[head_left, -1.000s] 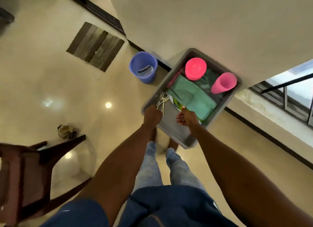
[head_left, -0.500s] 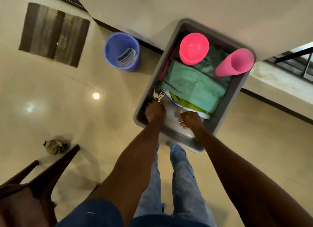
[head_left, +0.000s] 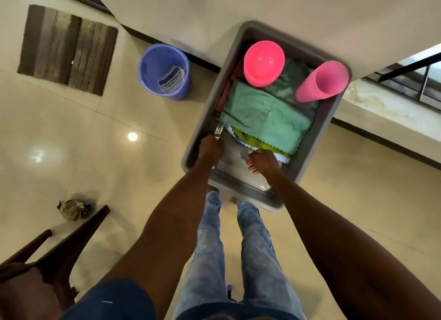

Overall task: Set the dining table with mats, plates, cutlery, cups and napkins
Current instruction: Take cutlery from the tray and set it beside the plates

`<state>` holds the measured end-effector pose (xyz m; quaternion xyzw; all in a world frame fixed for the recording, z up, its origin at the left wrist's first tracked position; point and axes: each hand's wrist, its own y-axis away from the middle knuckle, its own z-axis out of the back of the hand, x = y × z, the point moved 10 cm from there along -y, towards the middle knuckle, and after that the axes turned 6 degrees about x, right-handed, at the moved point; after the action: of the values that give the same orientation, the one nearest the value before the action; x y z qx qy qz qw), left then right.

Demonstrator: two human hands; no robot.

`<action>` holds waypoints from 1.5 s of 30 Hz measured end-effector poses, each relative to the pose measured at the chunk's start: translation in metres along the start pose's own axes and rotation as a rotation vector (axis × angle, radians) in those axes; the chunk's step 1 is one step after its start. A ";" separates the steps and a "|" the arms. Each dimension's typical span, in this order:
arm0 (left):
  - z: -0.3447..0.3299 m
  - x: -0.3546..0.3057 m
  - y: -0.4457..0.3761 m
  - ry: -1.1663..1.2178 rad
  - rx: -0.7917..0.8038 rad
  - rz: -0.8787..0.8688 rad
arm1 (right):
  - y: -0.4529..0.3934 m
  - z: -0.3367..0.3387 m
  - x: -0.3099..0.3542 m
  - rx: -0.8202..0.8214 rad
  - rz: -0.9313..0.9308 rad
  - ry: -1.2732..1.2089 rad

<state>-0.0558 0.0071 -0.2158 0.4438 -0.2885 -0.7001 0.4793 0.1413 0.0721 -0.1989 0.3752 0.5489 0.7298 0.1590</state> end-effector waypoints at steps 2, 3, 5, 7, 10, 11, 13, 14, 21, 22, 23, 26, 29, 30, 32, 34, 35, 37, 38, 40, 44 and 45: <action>-0.008 0.010 0.000 0.168 0.074 0.026 | 0.004 0.001 -0.001 -0.002 -0.004 0.000; -0.015 0.017 -0.002 0.235 0.097 0.031 | 0.007 0.003 0.000 -0.004 -0.002 0.009; -0.023 0.026 -0.001 0.328 0.111 0.043 | 0.014 0.005 0.003 -0.008 0.011 0.026; -0.019 0.016 0.025 0.503 0.140 0.058 | 0.024 0.007 0.008 -0.009 0.020 0.035; -0.014 -0.004 0.068 0.652 0.227 0.048 | 0.048 0.009 0.022 -0.011 0.043 0.041; -0.012 -0.010 0.083 0.736 0.249 0.043 | 0.059 0.009 0.028 -0.012 0.058 0.038; -0.006 -0.012 0.117 0.899 0.253 0.020 | 0.084 0.006 0.041 -0.008 0.104 0.041; -0.003 -0.013 0.133 0.953 0.251 -0.002 | 0.097 0.004 0.048 -0.003 0.134 0.053; 0.034 0.030 0.240 1.311 0.130 -0.108 | 0.177 -0.061 0.082 0.103 0.325 0.245; 0.042 0.043 0.253 1.371 0.086 -0.118 | 0.186 -0.079 0.083 0.136 0.350 0.289; 0.052 0.059 0.267 1.425 0.033 -0.132 | 0.195 -0.103 0.084 0.181 0.368 0.325; 0.074 0.107 0.298 1.583 -0.087 -0.177 | 0.221 -0.168 0.077 0.303 0.381 0.418; 0.087 0.168 0.330 1.722 -0.219 -0.199 | 0.250 -0.238 0.056 0.419 0.415 0.608; 0.090 0.185 0.340 1.758 -0.258 -0.204 | 0.258 -0.255 0.048 0.442 0.429 0.661; 0.094 0.228 0.365 1.835 -0.369 -0.219 | 0.278 -0.297 0.028 0.509 0.451 0.799; 0.098 0.272 0.390 1.892 -0.486 -0.234 | 0.299 -0.342 0.006 0.594 0.479 0.953; 0.098 0.291 0.401 1.919 -0.539 -0.230 | 0.307 -0.360 -0.002 0.628 0.499 1.016; 0.092 0.335 0.424 2.001 -0.673 -0.204 | 0.328 -0.404 -0.023 0.699 0.534 1.135; 0.088 0.356 0.435 2.047 -0.742 -0.190 | 0.338 -0.426 -0.035 0.735 0.547 1.185; 0.081 0.388 0.452 2.128 -0.834 -0.179 | 0.354 -0.465 -0.057 0.788 0.560 1.250; 0.054 0.458 0.493 2.336 -1.041 -0.141 | 0.392 -0.536 -0.131 0.938 0.573 1.398; 0.048 0.473 0.504 2.397 -1.102 -0.139 | 0.402 -0.550 -0.150 0.983 0.572 1.434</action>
<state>0.0410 -0.6206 0.0603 0.5460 0.6557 0.0762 0.5158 -0.0829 -0.5390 0.0514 -0.0207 0.6510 0.4838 -0.5846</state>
